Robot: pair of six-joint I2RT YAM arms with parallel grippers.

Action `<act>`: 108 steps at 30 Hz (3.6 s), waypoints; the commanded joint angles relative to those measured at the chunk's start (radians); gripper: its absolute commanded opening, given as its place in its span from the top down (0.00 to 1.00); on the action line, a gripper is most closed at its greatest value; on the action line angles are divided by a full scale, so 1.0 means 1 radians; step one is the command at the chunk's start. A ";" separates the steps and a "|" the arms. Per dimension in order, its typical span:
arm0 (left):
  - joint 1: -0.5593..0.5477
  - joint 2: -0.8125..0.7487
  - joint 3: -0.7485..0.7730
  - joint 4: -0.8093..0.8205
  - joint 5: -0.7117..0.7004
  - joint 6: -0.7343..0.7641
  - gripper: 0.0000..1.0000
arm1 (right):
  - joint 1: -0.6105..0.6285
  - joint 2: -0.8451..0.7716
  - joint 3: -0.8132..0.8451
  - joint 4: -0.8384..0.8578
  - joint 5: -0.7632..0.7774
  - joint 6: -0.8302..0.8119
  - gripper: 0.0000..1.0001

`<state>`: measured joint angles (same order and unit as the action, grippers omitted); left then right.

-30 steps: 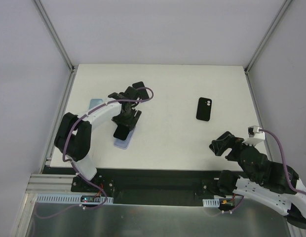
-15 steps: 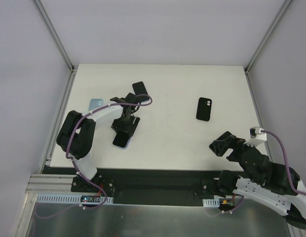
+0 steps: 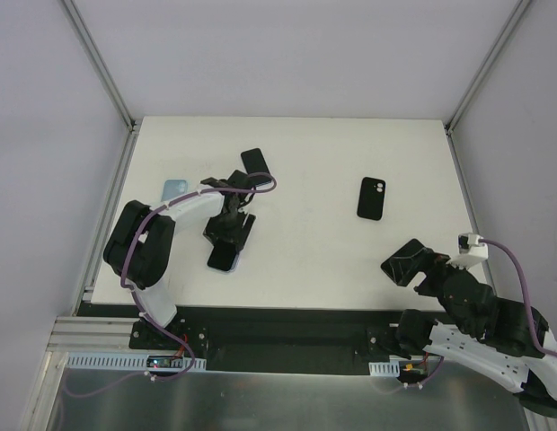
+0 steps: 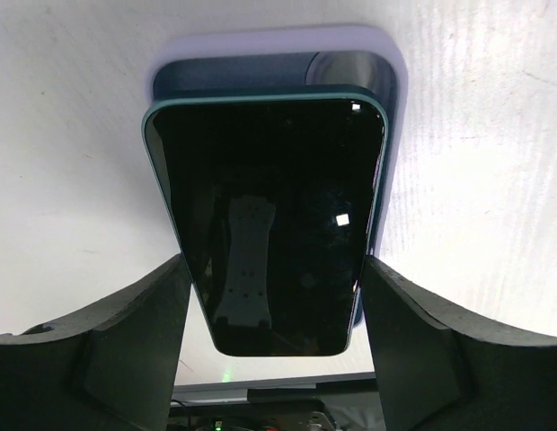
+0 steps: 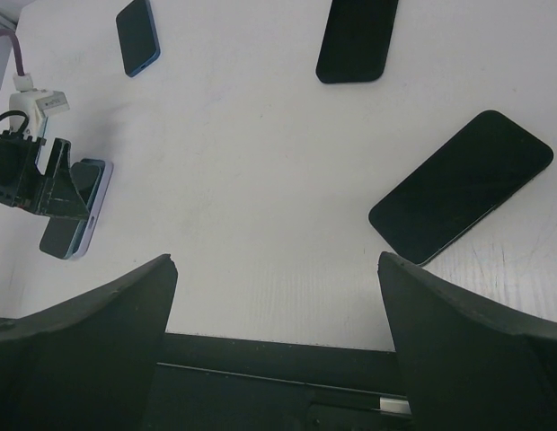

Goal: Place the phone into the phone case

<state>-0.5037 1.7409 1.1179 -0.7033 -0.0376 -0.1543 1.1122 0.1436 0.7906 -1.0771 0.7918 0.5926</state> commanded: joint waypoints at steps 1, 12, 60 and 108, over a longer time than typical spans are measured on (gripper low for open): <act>-0.002 -0.030 0.046 -0.015 0.036 -0.033 0.30 | 0.003 -0.006 -0.001 -0.021 -0.019 0.026 0.03; 0.020 -0.081 0.086 -0.036 0.073 -0.064 0.05 | 0.003 -0.016 -0.004 -0.027 -0.022 0.032 0.03; 0.052 -0.081 -0.145 0.155 0.292 -0.298 1.00 | 0.003 0.200 -0.027 0.210 -0.174 -0.040 0.03; 0.191 -0.144 -0.323 0.538 0.502 -0.418 0.74 | -0.304 1.623 0.256 1.059 -1.157 -0.427 0.41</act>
<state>-0.3122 1.5558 0.7639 -0.1825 0.4377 -0.5789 0.8127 1.7527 1.0286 -0.1028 -0.3004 0.1677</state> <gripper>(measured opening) 0.283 0.612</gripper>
